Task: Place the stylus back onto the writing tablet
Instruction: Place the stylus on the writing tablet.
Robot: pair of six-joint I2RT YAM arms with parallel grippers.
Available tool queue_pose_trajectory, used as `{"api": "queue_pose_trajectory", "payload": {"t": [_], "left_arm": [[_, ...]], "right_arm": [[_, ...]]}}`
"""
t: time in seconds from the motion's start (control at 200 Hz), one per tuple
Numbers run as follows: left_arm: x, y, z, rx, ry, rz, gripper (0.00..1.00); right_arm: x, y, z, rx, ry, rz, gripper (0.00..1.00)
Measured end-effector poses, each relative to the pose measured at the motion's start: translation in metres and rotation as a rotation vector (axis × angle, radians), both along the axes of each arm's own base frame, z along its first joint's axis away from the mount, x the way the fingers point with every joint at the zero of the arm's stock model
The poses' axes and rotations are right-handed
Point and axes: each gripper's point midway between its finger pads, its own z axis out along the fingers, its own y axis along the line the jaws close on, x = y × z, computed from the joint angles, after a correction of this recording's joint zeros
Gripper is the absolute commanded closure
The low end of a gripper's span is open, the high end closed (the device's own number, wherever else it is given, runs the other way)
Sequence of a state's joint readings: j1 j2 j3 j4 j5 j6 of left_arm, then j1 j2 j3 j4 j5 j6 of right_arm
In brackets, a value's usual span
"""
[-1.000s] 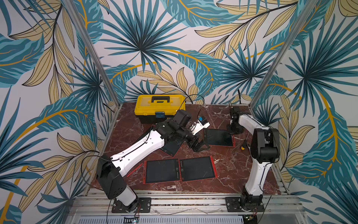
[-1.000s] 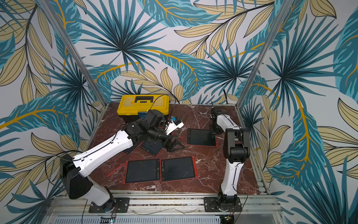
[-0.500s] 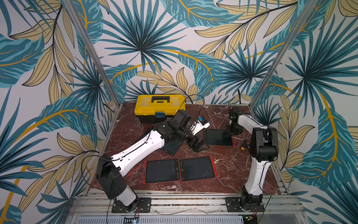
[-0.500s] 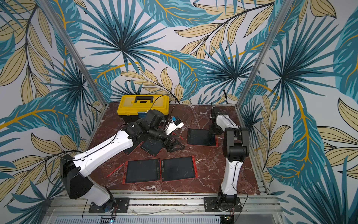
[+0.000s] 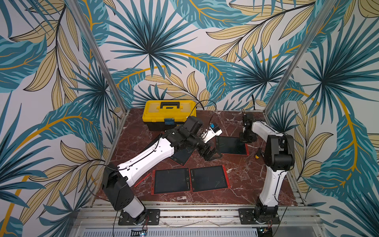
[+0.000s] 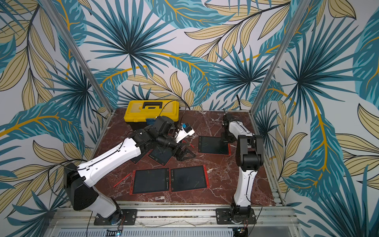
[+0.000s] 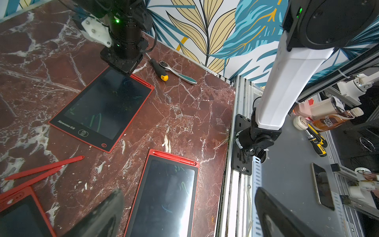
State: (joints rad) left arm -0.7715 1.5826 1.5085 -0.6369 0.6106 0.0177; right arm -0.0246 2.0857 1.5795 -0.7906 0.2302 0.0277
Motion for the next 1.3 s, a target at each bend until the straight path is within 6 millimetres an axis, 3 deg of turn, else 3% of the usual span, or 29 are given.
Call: {"api": "queue_pose_trajectory", "payload": {"t": [1.302], "left_arm": [[0.0,0.0,0.0,0.0,0.0,0.0,0.0]], "right_arm": [[0.0,-0.006,-0.011,0.034,0.033,-0.09,1.0]]}}
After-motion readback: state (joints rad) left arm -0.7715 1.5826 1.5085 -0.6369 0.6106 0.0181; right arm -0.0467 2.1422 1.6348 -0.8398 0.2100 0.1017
